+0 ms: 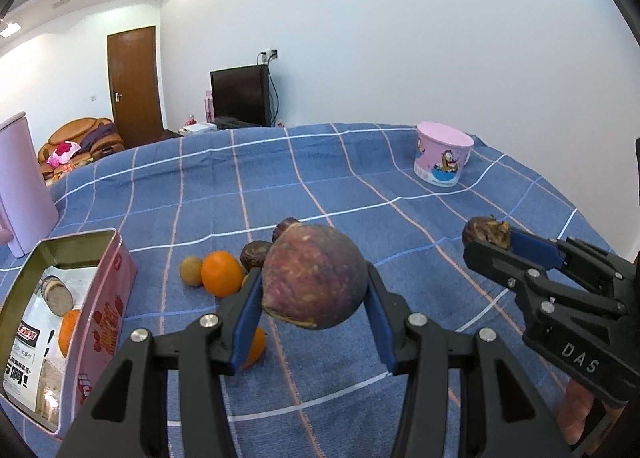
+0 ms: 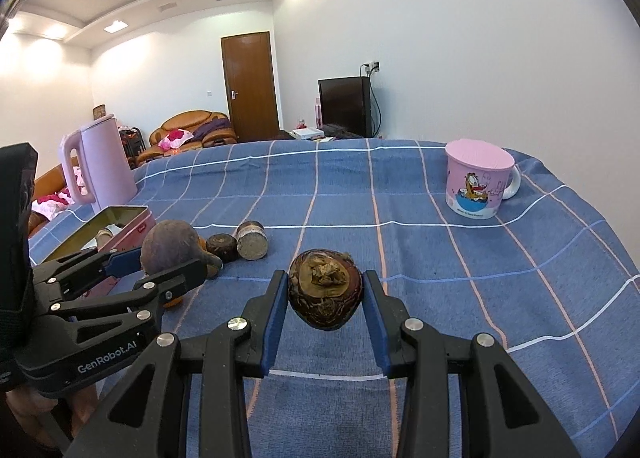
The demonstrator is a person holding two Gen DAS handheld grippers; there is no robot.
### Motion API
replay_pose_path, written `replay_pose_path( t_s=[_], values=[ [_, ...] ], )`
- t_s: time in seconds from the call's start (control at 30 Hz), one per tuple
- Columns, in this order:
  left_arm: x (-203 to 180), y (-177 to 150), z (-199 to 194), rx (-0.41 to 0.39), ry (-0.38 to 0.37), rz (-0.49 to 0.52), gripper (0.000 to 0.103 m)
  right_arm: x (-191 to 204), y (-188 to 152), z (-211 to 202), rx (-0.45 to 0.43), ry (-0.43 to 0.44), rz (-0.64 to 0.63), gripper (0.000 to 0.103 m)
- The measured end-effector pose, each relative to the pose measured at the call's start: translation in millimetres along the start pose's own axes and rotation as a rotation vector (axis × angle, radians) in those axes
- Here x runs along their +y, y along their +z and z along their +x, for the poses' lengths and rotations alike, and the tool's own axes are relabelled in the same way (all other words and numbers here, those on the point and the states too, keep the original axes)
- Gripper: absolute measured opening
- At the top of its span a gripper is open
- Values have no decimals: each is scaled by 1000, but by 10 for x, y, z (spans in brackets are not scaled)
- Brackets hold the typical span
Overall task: Organize fruits
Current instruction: 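Lift the purple fruit and brown fruit off the table with both tools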
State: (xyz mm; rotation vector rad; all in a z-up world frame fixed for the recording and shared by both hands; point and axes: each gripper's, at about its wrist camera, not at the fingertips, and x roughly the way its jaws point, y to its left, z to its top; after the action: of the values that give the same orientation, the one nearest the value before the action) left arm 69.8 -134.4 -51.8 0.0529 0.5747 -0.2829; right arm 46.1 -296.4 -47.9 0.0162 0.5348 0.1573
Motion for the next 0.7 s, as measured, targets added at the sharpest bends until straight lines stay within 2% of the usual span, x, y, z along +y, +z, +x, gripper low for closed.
replay_pose_path(
  t_s=[0.7],
  values=[
    [-8, -9, -146, -76, 42, 4, 51, 34, -5, -118, -64, -4, -16, 39]
  ],
)
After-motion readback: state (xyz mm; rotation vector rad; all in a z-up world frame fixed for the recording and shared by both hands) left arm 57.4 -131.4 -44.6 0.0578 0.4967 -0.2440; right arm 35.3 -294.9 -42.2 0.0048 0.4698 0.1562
